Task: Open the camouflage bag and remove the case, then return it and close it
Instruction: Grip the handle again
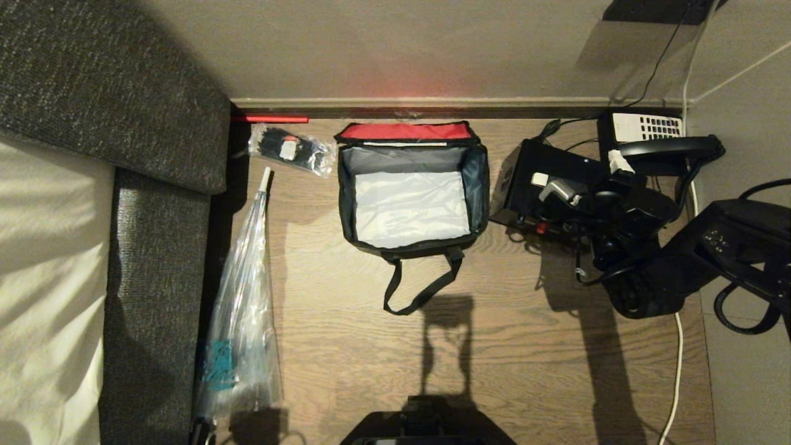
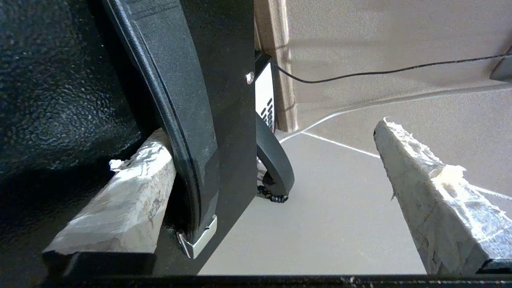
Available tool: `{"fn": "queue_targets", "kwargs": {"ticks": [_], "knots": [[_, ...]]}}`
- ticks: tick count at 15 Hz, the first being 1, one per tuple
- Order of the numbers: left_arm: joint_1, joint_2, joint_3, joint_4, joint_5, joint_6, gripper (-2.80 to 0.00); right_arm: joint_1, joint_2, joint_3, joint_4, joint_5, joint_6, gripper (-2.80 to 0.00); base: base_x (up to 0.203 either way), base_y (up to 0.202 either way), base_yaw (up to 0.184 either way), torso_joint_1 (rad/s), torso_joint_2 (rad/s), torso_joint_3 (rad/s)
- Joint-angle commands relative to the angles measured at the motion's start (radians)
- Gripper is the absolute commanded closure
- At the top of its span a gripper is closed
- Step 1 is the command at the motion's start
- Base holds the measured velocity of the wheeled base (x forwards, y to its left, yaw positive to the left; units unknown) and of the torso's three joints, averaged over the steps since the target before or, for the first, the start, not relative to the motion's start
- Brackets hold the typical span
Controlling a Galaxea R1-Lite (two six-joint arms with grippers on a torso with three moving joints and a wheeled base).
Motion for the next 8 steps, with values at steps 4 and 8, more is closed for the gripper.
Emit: {"fn": "queue_targets", "kwargs": {"ticks": [4, 8], "knots": [[0.0, 0.001, 0.0, 0.0, 0.0, 0.0, 0.0, 0.0, 0.055, -0.032, -0.001, -0.005, -0.008, -2.8, 0.0, 0.0, 0.0, 0.0, 0.0, 0.0], [0.0, 0.001, 0.001, 0.0, 0.0, 0.0, 0.0, 0.0, 0.06, -0.083, -0.001, -0.004, -0.01, -2.8, 0.0, 0.0, 0.0, 0.0, 0.0, 0.0]]}}
